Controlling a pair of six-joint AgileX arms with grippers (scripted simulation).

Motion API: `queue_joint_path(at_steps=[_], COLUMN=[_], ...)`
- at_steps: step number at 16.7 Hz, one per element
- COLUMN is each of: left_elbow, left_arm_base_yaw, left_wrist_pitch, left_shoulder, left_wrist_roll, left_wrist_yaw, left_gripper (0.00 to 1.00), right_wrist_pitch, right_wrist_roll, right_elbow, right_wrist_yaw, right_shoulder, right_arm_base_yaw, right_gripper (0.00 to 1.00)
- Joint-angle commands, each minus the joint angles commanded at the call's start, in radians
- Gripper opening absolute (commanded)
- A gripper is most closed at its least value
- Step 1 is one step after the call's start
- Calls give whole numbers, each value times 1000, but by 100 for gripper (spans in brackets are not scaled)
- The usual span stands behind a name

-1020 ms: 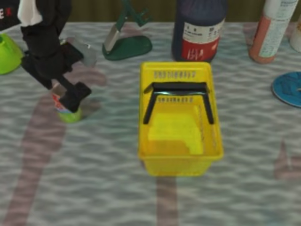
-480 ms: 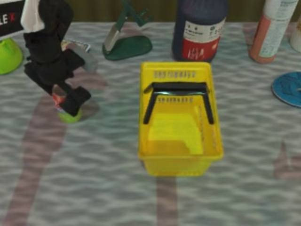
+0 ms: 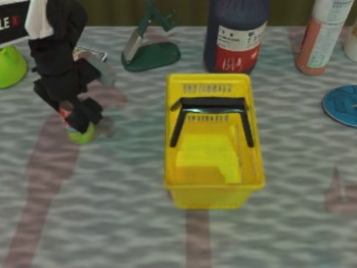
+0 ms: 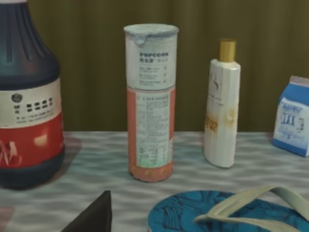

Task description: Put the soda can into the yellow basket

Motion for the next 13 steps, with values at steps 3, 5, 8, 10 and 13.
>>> queue_joint_path(at_steps=[3, 5, 8, 10, 13], left_elbow=[0, 0, 0, 0, -2], left_arm_base_yaw=[0, 0, 0, 0, 0], left_wrist_pitch=[0, 0, 0, 0, 10], left_shoulder=[0, 0, 0, 0, -2], left_wrist_roll=[0, 0, 0, 0, -1], left_wrist_yaw=[0, 0, 0, 0, 9], left_gripper=[0, 0, 0, 0, 0], right_wrist_pitch=[0, 0, 0, 0, 0], right_wrist_roll=[0, 0, 0, 0, 0], right_elbow=[0, 0, 0, 0, 0], right_wrist_yaw=[0, 0, 0, 0, 0], right_shoulder=[0, 0, 0, 0, 0], right_arm_base_yaw=[0, 0, 0, 0, 0], right_gripper=[100, 100, 100, 100, 100])
